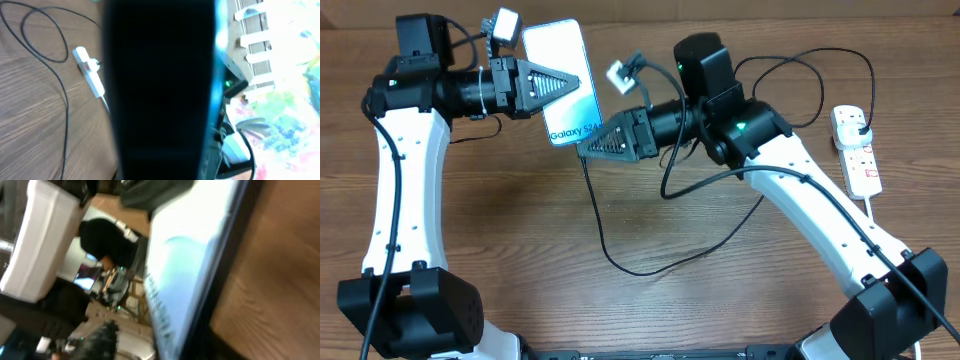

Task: Plug charger to phone and switch on socket

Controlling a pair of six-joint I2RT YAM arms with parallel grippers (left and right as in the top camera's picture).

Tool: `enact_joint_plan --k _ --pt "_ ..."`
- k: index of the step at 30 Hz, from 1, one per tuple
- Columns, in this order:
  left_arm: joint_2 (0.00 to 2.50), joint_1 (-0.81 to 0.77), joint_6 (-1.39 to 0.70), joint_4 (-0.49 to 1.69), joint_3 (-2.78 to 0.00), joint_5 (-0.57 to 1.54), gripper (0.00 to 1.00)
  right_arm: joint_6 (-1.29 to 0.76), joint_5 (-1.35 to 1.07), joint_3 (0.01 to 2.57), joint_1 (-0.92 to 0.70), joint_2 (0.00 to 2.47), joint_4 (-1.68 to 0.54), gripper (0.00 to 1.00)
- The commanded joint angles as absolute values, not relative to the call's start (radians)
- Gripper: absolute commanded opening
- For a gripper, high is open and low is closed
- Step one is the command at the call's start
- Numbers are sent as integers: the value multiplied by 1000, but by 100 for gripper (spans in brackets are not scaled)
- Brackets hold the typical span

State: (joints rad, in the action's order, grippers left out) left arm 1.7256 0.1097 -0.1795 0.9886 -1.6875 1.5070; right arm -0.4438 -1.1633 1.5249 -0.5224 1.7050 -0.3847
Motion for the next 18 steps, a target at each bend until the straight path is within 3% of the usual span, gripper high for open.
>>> enact_joint_plan --k 1,4,12,18 --pt "1700 91 -157 990 -1695 1546 4 -445 -1135 1544 -501 1700 -378 55" --pt "1700 91 -157 990 -1695 1545 4 -445 -1135 1544 -502 1700 -377 58" --pt "1700 38 -157 990 -1695 1517 4 -450 -1135 1544 -502 1700 -316 46" --pt "1700 1 -157 985 -1695 1456 4 -449 -1135 1544 -502 1700 -319 20"
